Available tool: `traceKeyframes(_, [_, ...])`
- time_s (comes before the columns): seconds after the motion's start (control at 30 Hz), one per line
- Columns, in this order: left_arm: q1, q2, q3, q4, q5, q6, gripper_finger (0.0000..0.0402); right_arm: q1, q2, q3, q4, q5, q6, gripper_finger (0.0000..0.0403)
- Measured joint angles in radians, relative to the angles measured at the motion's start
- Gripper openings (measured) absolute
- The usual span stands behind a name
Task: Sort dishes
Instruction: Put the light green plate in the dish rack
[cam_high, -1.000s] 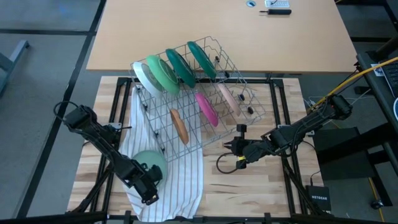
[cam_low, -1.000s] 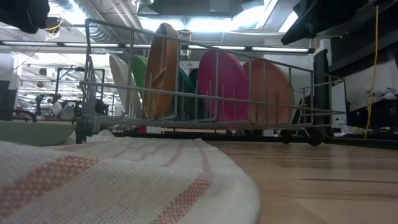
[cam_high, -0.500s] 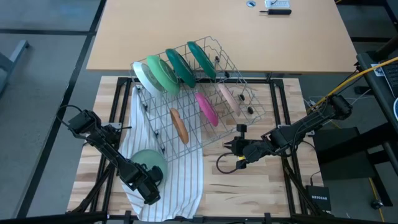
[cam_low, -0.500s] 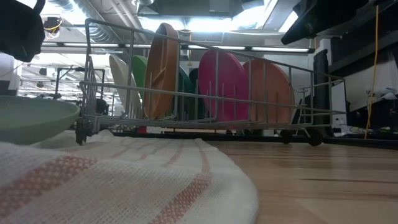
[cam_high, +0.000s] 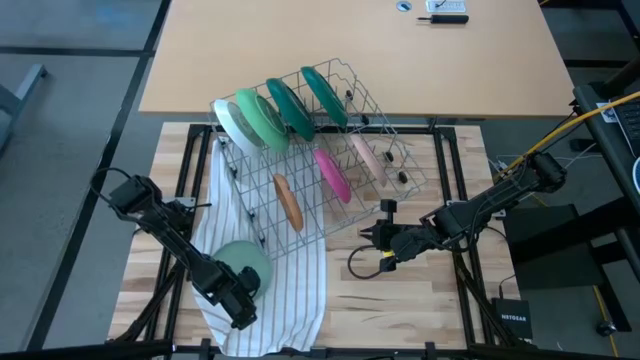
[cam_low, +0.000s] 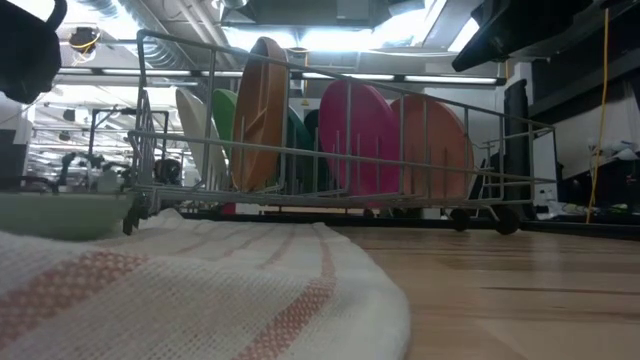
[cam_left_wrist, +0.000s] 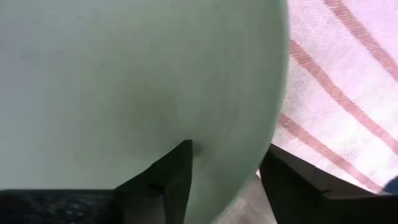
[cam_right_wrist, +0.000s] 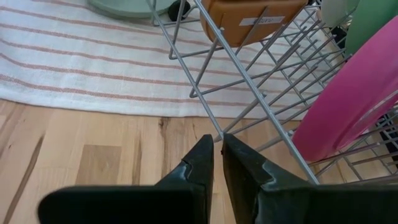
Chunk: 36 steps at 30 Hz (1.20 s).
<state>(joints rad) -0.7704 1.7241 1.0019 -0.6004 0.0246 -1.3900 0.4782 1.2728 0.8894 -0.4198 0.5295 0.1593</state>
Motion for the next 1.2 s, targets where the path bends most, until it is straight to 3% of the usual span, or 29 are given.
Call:
traceKeyframes(0.3, [0.0,-0.016,0.0,0.007,0.001,-0.017,0.0101,0.0,0.0,0.0,0.002,0.0,0.0,0.0039])
traceKeyframes(0.87, [0.002,-0.019,0.004,-0.013,-0.006,-0.021,0.001,0.0,0.0,0.0,0.002,0.0,0.0,0.0039])
traceKeyframes(1.2, [-0.005,-0.016,0.147,-0.115,-0.02,-0.012,0.0002,-0.001,0.0,0.0,0.002,0.0,0.0,0.0039])
